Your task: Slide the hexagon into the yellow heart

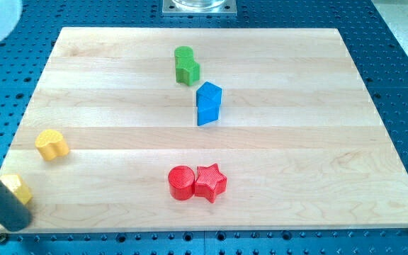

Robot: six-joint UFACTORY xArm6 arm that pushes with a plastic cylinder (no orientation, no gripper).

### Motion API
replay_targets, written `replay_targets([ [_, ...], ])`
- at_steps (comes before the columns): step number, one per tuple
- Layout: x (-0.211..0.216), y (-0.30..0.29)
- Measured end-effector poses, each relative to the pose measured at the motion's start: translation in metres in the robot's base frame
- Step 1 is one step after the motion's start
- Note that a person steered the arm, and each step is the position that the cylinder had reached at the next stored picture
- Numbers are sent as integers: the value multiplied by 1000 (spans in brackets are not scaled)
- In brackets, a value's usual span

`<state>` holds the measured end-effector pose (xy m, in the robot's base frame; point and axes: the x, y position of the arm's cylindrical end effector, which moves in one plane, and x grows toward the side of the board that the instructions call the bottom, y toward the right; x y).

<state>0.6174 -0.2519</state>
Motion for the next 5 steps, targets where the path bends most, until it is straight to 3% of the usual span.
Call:
replay_targets([
  [1, -30, 11],
  [2, -8, 6],
  [3, -12, -33],
  [4, -52, 31],
  [5, -13, 30],
])
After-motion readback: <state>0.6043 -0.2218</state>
